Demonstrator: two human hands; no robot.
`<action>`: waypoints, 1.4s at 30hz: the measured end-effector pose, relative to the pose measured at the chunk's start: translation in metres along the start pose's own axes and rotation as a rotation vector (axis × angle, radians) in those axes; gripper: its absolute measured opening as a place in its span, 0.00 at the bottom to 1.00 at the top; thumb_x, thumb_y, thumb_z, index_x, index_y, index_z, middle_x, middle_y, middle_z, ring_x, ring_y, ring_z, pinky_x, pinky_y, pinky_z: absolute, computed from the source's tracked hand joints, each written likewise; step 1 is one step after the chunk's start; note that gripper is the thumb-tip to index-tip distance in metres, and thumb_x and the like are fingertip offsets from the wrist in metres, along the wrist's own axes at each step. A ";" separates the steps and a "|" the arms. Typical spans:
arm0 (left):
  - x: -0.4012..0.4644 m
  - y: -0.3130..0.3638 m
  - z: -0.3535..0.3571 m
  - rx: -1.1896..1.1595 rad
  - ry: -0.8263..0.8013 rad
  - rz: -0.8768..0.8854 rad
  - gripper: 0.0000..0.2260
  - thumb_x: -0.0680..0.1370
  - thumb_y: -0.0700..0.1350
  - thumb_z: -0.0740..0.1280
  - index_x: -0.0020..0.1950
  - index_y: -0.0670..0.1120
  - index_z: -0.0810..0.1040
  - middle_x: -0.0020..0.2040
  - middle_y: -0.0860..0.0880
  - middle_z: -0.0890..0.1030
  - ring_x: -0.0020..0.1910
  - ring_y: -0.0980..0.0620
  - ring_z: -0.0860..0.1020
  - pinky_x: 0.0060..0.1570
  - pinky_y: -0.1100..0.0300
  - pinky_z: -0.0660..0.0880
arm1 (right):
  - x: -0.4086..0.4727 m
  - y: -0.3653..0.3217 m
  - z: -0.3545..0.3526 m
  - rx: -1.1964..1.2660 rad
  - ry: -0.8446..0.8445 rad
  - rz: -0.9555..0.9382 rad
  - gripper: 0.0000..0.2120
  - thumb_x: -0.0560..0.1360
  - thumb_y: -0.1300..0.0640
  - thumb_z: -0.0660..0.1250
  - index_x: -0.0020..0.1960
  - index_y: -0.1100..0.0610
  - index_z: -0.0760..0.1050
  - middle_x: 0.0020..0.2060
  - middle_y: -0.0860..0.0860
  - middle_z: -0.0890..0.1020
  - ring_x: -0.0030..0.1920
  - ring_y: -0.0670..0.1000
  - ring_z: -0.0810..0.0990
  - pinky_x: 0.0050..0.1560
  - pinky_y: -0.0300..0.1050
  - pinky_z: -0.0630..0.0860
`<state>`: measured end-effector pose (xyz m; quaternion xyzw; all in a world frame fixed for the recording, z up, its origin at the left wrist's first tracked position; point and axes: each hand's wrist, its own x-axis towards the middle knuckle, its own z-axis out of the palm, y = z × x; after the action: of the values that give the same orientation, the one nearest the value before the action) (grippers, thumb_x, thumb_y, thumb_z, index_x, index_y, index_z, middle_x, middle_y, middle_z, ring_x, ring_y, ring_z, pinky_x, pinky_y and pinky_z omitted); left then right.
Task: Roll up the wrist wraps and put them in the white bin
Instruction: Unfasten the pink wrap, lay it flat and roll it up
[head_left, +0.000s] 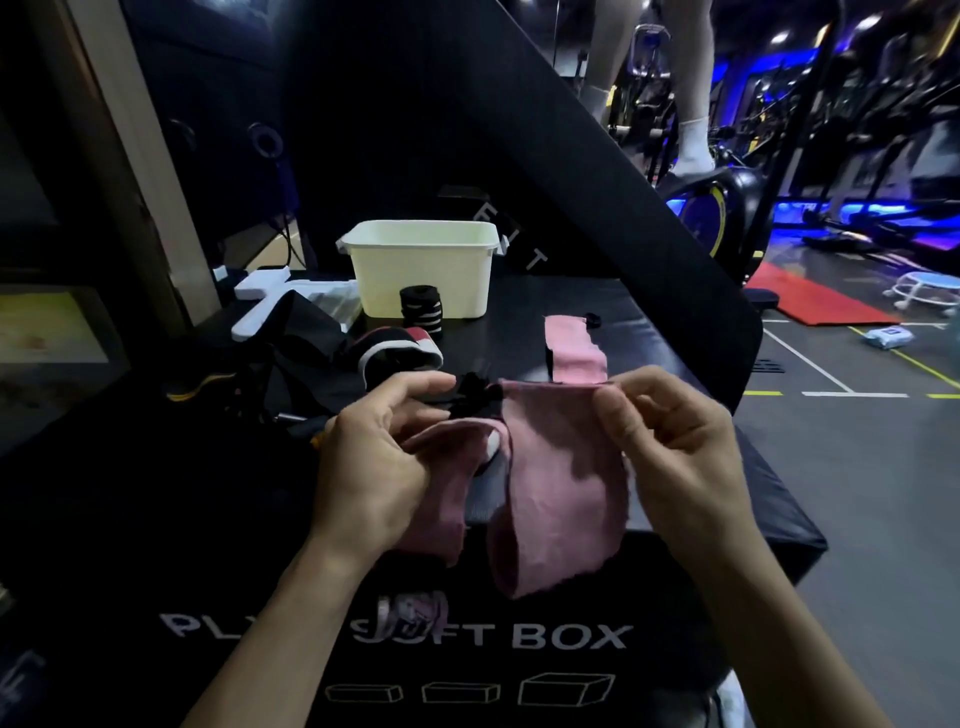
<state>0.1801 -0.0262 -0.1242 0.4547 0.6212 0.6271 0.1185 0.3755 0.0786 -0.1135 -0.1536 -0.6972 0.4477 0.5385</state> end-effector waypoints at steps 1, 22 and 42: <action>0.001 0.000 0.000 0.004 0.000 -0.010 0.27 0.58 0.53 0.87 0.54 0.55 0.83 0.40 0.55 0.87 0.41 0.59 0.85 0.43 0.67 0.80 | 0.000 0.000 -0.001 0.035 0.050 0.010 0.07 0.77 0.53 0.69 0.41 0.53 0.80 0.32 0.46 0.79 0.33 0.43 0.74 0.32 0.35 0.70; 0.013 -0.015 -0.033 0.133 -0.183 -0.037 0.06 0.74 0.52 0.75 0.43 0.51 0.86 0.36 0.53 0.85 0.35 0.58 0.78 0.38 0.59 0.75 | 0.024 0.015 -0.053 0.431 0.537 0.344 0.14 0.84 0.53 0.62 0.39 0.51 0.69 0.25 0.45 0.65 0.21 0.40 0.63 0.21 0.32 0.59; 0.065 -0.002 0.070 -0.472 -0.518 -0.423 0.08 0.81 0.40 0.68 0.57 0.37 0.80 0.42 0.45 0.81 0.37 0.53 0.77 0.37 0.65 0.75 | 0.206 0.065 -0.109 0.223 0.551 0.344 0.08 0.84 0.58 0.62 0.47 0.52 0.68 0.39 0.53 0.78 0.33 0.51 0.86 0.40 0.49 0.85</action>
<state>0.1935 0.0674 -0.1116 0.4201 0.4896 0.5788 0.4988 0.3781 0.3073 -0.0364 -0.3243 -0.4364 0.5471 0.6365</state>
